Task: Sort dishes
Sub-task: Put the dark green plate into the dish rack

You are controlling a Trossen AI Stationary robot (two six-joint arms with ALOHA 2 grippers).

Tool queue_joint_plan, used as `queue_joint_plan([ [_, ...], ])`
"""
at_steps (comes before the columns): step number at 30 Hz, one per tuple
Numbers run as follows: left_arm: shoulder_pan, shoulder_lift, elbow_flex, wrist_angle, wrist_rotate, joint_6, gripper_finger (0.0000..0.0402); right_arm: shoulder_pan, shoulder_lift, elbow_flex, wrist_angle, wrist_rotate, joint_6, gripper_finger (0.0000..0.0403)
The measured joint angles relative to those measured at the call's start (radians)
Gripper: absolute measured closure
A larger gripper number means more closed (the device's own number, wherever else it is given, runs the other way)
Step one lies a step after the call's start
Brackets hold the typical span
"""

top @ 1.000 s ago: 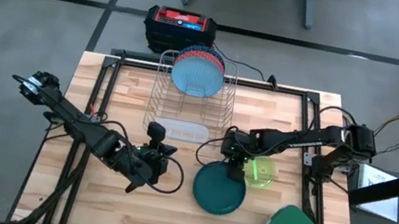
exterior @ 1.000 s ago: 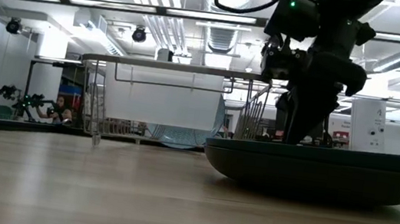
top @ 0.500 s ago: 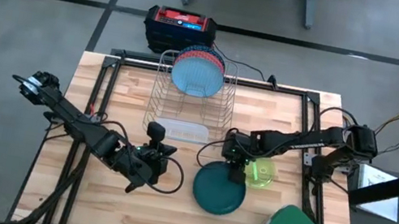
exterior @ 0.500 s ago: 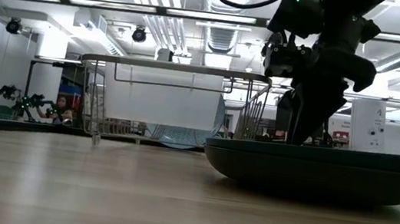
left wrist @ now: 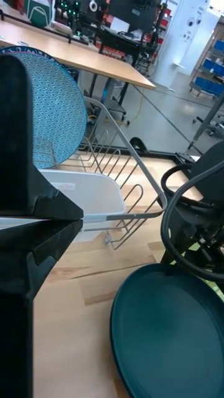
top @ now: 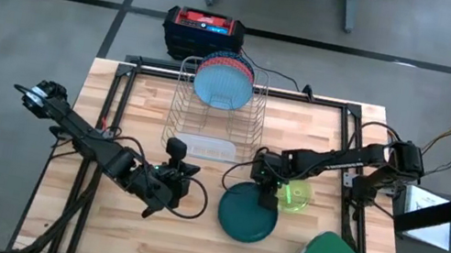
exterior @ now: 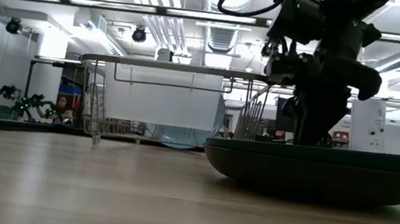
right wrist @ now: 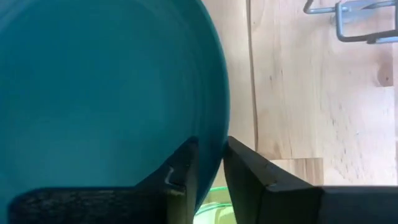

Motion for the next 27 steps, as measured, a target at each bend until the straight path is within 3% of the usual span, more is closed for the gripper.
queue_joint_plan([
  [6, 0.000, 0.000, 0.000, 0.000, 0.000, 0.000, 0.0401, 0.000, -0.007, 0.000, -0.005, 0.000, 0.001, 0.0396],
  [22, 0.000, 0.000, 0.000, -0.003, 0.000, -0.004, 0.0401, 0.000, -0.089, 0.008, -0.047, 0.002, 0.008, 0.0400],
  [27, 0.000, -0.001, 0.000, -0.004, -0.048, -0.005, 0.0401, 0.000, -0.168, 0.018, -0.060, 0.001, 0.008, 0.0400],
])
